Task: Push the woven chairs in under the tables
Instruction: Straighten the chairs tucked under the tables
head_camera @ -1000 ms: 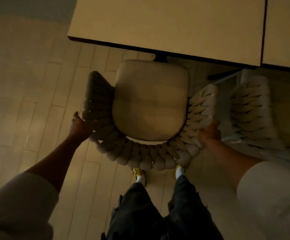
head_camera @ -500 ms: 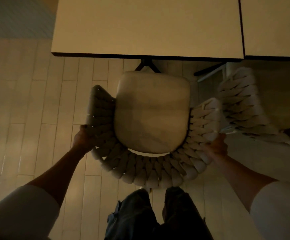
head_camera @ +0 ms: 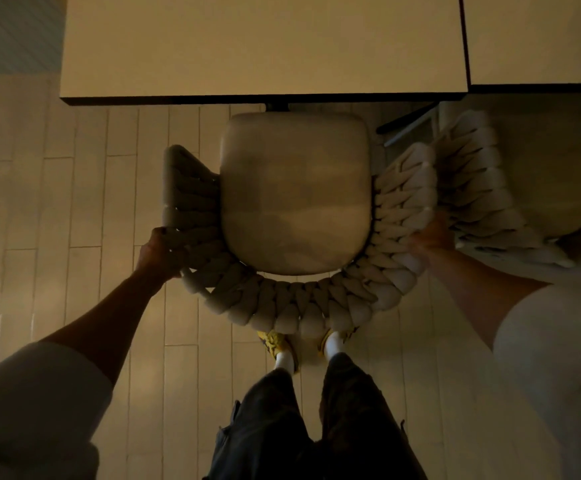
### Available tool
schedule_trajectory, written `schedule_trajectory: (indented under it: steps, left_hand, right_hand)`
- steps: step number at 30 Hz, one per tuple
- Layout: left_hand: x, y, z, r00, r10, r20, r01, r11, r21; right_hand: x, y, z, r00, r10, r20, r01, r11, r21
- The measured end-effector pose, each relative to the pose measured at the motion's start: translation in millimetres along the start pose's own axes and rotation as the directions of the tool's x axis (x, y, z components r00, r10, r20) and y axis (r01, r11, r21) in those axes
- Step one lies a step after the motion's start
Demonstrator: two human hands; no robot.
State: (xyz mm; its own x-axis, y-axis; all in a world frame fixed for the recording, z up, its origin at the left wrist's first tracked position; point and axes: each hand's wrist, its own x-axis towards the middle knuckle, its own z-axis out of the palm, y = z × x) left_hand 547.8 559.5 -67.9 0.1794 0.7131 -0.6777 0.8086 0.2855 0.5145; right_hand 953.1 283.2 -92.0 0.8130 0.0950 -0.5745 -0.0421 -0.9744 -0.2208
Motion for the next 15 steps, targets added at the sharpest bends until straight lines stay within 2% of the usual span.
schedule_trajectory:
  steps: [6, 10, 15]
  left_hand:
    - [8, 19, 6, 1.0, 0.013, -0.008, -0.013, 1.0, 0.005]
    - [8, 34, 17, 0.998, -0.035, -0.044, 0.037, 0.999, 0.038]
    - [3, 44, 29, 0.997, -0.017, -0.074, 0.02, 0.999, 0.045]
  right_hand:
    - [21, -17, -16, 0.998, -0.059, -0.017, 0.059, 0.998, 0.016]
    - [30, -23, -25, 0.999, -0.037, -0.005, 0.038, 0.999, 0.018]
    - [38, -25, -29, 0.999, -0.05, -0.017, 0.051, 0.999, 0.017]
